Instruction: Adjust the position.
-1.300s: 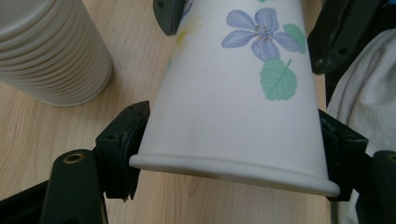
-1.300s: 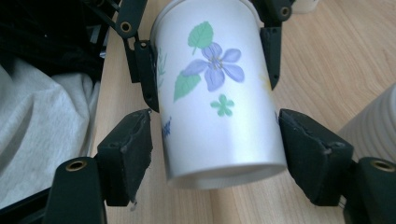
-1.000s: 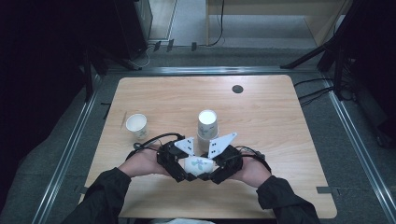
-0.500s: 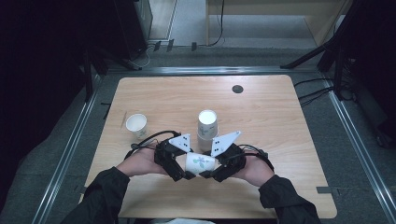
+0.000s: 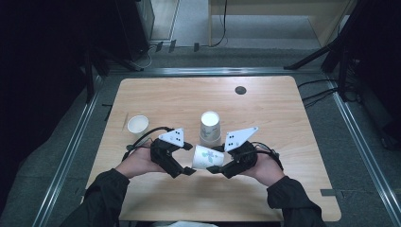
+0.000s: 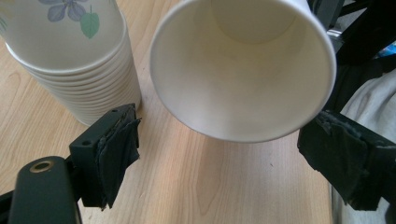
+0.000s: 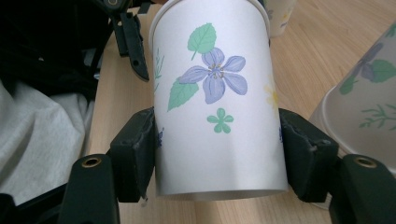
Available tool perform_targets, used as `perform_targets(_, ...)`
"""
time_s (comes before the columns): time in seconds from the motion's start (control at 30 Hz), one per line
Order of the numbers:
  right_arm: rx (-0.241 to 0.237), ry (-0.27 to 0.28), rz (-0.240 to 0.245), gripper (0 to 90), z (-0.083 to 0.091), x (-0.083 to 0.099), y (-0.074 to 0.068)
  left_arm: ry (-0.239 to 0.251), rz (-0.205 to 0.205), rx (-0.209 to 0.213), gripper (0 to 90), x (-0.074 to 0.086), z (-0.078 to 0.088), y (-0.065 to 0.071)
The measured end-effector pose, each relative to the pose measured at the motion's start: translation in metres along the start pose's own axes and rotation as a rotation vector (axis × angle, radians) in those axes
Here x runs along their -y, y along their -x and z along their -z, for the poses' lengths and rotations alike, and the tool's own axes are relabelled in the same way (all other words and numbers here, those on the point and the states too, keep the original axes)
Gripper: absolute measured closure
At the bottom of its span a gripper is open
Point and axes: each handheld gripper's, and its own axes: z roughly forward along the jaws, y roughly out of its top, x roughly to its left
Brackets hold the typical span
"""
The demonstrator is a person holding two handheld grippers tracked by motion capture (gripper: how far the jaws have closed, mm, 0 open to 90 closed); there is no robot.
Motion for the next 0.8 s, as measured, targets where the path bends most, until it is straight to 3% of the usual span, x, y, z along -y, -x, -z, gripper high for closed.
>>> perform_targets(0.43,-0.016,0.075,-0.023,34.4,0.01,-0.001,0.003,0.092,0.057,0.021,12.9,-0.003,0.005,0.0)
perform_targets(0.8,-0.059,0.088,-0.015,34.4,0.006,-0.005,0.006,0.166,0.09,0.01,12.9,-0.003,0.011,0.005)
